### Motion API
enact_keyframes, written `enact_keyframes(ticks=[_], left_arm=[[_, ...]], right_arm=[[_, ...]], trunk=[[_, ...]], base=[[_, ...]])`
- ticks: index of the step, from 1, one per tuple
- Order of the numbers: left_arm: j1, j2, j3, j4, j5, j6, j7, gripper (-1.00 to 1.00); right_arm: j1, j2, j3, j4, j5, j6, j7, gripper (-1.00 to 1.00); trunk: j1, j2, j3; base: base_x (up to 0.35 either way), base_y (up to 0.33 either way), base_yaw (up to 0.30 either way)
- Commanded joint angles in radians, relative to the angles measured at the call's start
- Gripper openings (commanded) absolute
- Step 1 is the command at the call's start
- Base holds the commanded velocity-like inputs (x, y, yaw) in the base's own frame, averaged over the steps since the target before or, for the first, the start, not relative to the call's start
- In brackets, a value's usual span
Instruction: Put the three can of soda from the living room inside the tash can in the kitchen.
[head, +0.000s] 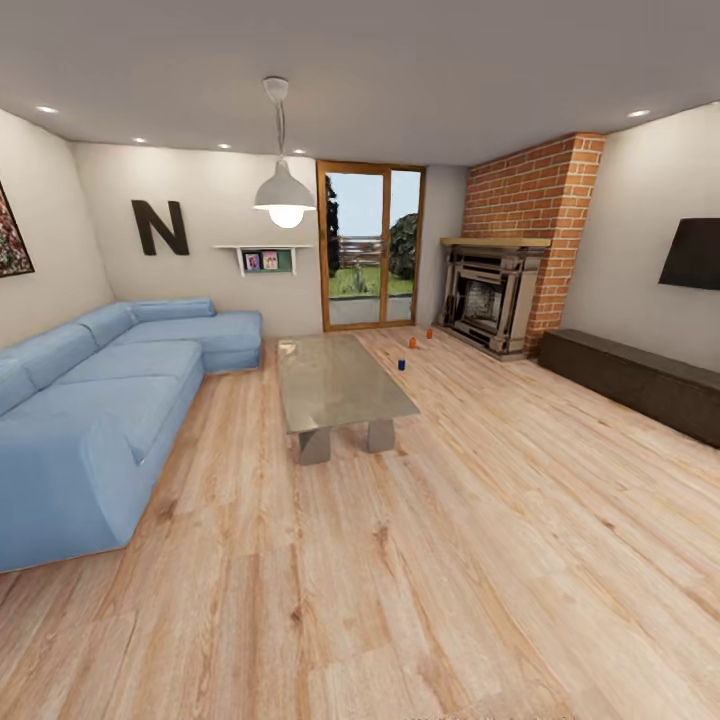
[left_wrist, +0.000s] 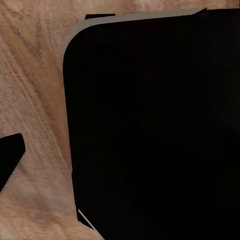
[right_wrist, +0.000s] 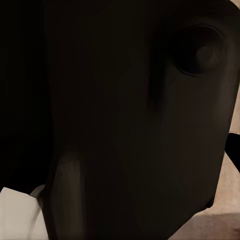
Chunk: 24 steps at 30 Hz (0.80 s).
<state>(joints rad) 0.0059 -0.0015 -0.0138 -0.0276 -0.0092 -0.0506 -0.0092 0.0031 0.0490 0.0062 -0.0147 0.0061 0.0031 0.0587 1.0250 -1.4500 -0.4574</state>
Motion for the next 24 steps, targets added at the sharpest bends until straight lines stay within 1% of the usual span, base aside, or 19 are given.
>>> enact_keyframes(ticks=[1, 14, 19, 24], left_arm=[[0.000, 0.000, 0.000, 0.000, 0.000, 0.000, 0.000, 1.00], [0.000, 0.000, 0.000, 0.000, 0.000, 0.000, 0.000, 1.00], [0.000, 0.000, 0.000, 0.000, 0.000, -0.007, -0.001, 1.00], [0.000, 0.000, 0.000, 0.000, 0.000, -0.011, -0.001, 1.00]], right_arm=[[0.000, 0.000, 0.000, 0.000, 0.000, 0.000, 0.000, 1.00], [0.000, 0.000, 0.000, 0.001, 0.000, 0.000, 0.001, 1.00], [0.000, 0.000, 0.000, 0.001, 0.000, 0.000, 0.001, 1.00], [0.000, 0.000, 0.000, 0.001, 0.000, 0.000, 0.001, 1.00]], trunk=[[0.000, 0.000, 0.000], [0.000, 0.000, 0.000], [0.000, 0.000, 0.000], [0.000, 0.000, 0.000]], base=[[0.000, 0.000, -0.286], [0.013, -0.005, -0.286], [0.116, -0.040, -0.286], [0.174, -0.144, -0.286]])
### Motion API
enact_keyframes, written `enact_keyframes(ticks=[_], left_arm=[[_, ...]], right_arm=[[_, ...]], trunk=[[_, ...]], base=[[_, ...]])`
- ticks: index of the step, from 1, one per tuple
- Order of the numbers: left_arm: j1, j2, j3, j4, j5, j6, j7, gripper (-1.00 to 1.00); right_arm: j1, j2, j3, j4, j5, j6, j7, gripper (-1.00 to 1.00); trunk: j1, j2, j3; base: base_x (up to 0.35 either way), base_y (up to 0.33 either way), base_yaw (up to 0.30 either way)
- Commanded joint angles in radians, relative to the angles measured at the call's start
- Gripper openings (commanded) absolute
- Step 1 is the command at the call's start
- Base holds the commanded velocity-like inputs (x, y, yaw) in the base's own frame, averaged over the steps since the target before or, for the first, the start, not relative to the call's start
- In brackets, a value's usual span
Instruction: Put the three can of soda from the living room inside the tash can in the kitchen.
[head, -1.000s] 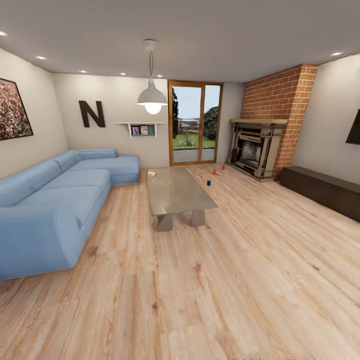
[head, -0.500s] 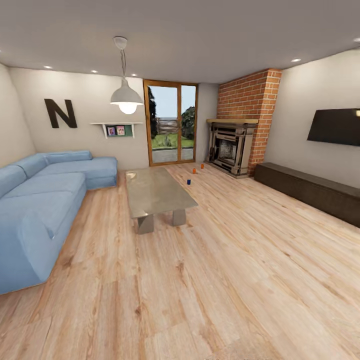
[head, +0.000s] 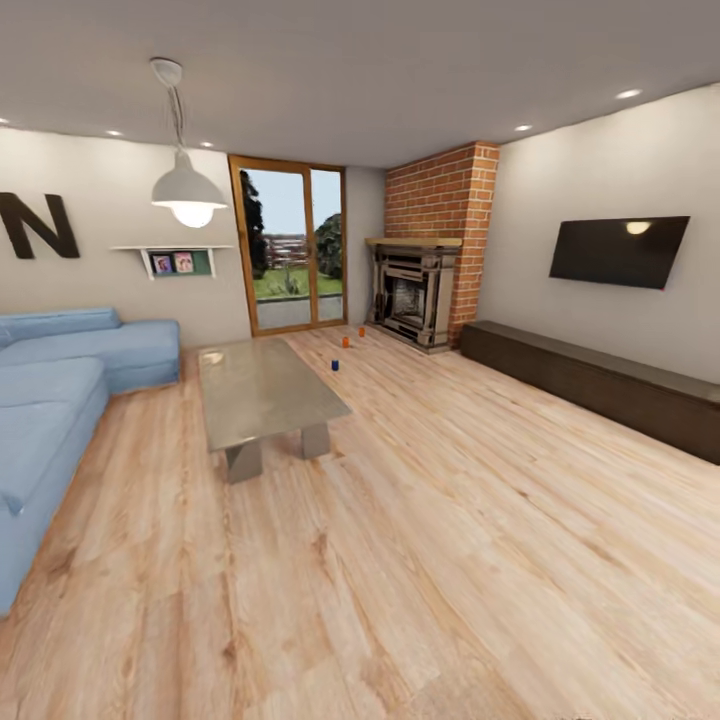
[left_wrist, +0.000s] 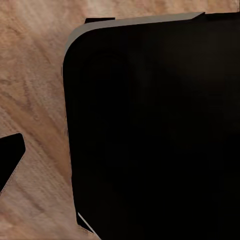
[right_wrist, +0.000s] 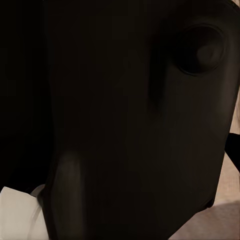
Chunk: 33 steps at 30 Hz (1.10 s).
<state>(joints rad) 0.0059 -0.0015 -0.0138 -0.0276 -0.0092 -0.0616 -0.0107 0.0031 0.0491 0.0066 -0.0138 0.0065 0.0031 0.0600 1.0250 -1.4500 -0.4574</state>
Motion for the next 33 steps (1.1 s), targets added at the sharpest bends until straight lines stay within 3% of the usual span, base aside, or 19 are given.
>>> enact_keyframes(ticks=[1, 33], left_arm=[[0.000, 0.000, 0.000, 0.000, 0.000, 0.000, 0.000, 1.00], [0.000, -0.001, 0.000, -0.001, 0.000, -0.006, 0.000, 1.00]], right_arm=[[0.000, 0.000, 0.000, 0.000, 0.000, 0.000, 0.000, 1.00], [0.000, 0.002, 0.002, 0.000, 0.001, 0.000, 0.000, 1.00]], trunk=[[0.000, 0.000, 0.000], [0.000, 0.000, 0.000]], base=[[0.191, -0.187, -0.286], [0.205, -0.230, -0.283]])
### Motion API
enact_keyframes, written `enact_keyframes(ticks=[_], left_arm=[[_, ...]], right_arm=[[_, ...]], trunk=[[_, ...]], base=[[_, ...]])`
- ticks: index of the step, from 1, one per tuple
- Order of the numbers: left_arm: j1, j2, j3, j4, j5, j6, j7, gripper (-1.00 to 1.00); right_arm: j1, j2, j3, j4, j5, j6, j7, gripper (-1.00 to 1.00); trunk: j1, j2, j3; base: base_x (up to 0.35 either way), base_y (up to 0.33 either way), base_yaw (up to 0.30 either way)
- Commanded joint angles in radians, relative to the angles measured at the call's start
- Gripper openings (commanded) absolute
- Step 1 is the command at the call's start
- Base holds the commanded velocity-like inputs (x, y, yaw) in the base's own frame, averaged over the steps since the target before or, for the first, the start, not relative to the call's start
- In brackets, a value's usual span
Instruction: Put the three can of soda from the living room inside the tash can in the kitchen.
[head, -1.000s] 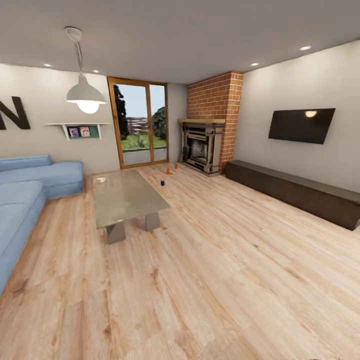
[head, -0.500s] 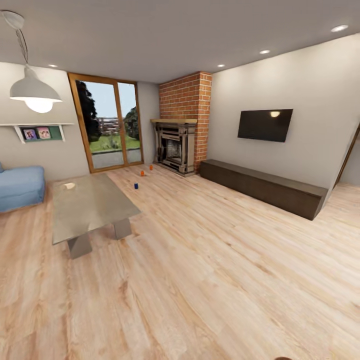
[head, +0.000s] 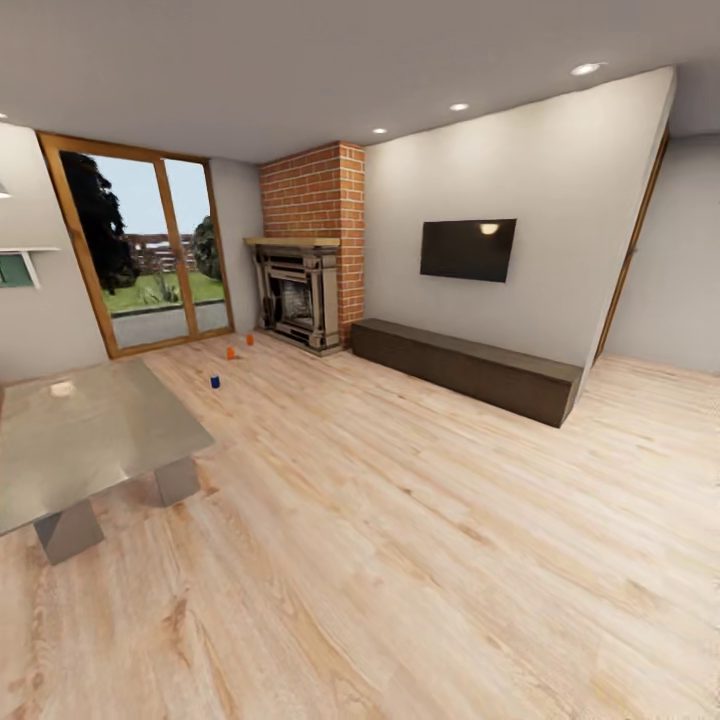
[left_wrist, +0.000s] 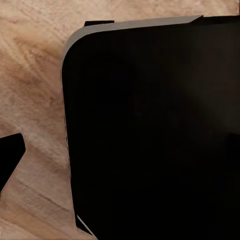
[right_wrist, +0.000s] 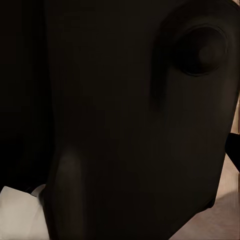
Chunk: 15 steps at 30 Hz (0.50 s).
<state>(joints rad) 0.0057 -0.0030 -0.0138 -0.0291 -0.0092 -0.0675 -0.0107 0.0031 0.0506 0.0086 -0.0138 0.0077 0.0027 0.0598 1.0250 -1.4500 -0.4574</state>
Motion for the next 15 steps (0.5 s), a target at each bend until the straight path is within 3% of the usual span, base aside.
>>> enact_keyframes(ticks=[1, 10, 15], left_arm=[[0.000, 0.000, 0.000, 0.000, 0.000, 0.000, 0.000, 1.00], [0.000, 0.000, 0.000, 0.000, 0.000, 0.000, 0.000, 1.00], [0.000, 0.001, 0.000, 0.001, 0.000, 0.000, 0.000, 1.00]], right_arm=[[0.000, 0.000, 0.000, 0.000, 0.000, 0.000, 0.000, 1.00], [0.000, -0.001, 0.000, 0.000, 0.000, 0.000, 0.000, 1.00], [0.000, -0.001, 0.000, 0.000, 0.000, 0.000, 0.000, 1.00]], trunk=[[0.000, 0.000, 0.000], [0.000, 0.000, 0.000], [0.000, 0.000, 0.000]], base=[[0.207, -0.112, -0.163], [0.210, -0.072, -0.049], [0.096, -0.075, -0.006]])
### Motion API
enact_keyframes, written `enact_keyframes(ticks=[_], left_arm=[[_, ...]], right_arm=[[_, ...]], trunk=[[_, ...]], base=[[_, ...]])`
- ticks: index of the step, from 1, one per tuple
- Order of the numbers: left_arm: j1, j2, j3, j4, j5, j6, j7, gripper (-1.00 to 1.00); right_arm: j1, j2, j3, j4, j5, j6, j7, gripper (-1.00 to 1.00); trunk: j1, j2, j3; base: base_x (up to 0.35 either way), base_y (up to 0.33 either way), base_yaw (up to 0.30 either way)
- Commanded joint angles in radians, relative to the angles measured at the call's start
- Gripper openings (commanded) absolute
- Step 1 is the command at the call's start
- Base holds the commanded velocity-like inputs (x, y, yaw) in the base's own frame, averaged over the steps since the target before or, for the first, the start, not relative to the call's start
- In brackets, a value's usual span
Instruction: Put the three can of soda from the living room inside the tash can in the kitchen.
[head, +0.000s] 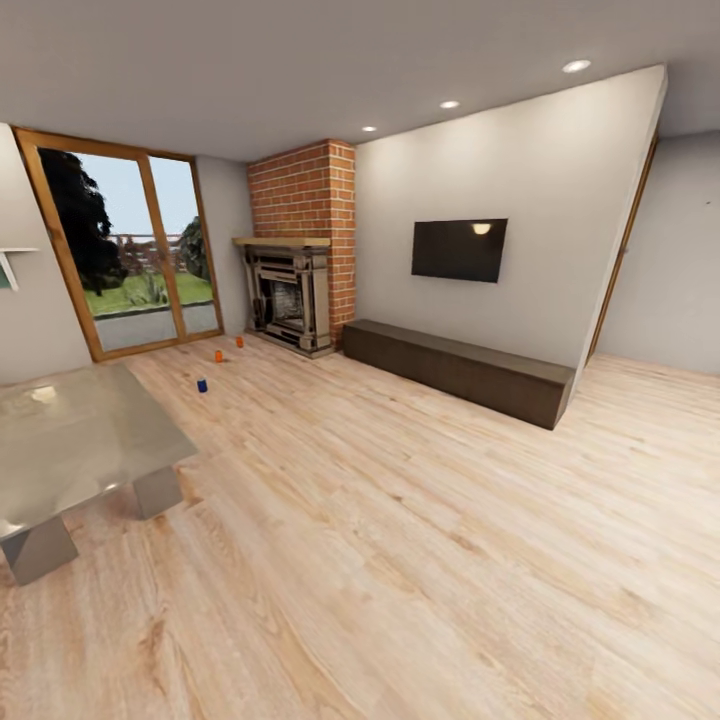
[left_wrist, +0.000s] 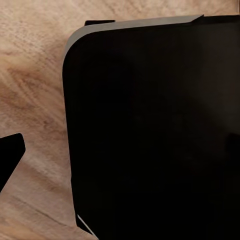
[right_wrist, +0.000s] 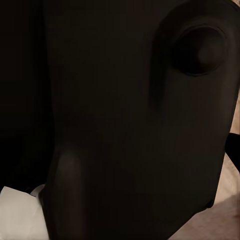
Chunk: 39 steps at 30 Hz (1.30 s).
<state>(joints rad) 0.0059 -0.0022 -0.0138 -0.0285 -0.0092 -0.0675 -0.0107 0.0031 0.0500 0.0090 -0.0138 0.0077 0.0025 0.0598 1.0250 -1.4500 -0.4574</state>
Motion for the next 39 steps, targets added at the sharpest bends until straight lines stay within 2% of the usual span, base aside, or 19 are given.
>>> enact_keyframes(ticks=[1, 19, 39], left_arm=[[0.000, 0.000, 0.000, 0.000, 0.000, 0.000, 0.000, 1.00], [0.000, 0.000, 0.000, -0.002, 0.000, -0.002, 0.000, 1.00], [-0.001, -0.001, 0.000, -0.010, 0.000, -0.002, 0.000, 1.00]], right_arm=[[0.000, 0.000, 0.000, 0.000, 0.000, 0.000, 0.000, 1.00], [0.000, 0.001, -0.001, 0.000, -0.001, 0.000, -0.003, 1.00], [0.000, 0.000, -0.001, 0.001, -0.002, -0.001, -0.003, 1.00]], trunk=[[0.000, 0.000, 0.000], [0.000, 0.000, 0.000], [0.000, 0.000, 0.000]], base=[[0.047, -0.064, -0.003], [0.009, -0.080, -0.001], [0.000, -0.007, 0.000]])
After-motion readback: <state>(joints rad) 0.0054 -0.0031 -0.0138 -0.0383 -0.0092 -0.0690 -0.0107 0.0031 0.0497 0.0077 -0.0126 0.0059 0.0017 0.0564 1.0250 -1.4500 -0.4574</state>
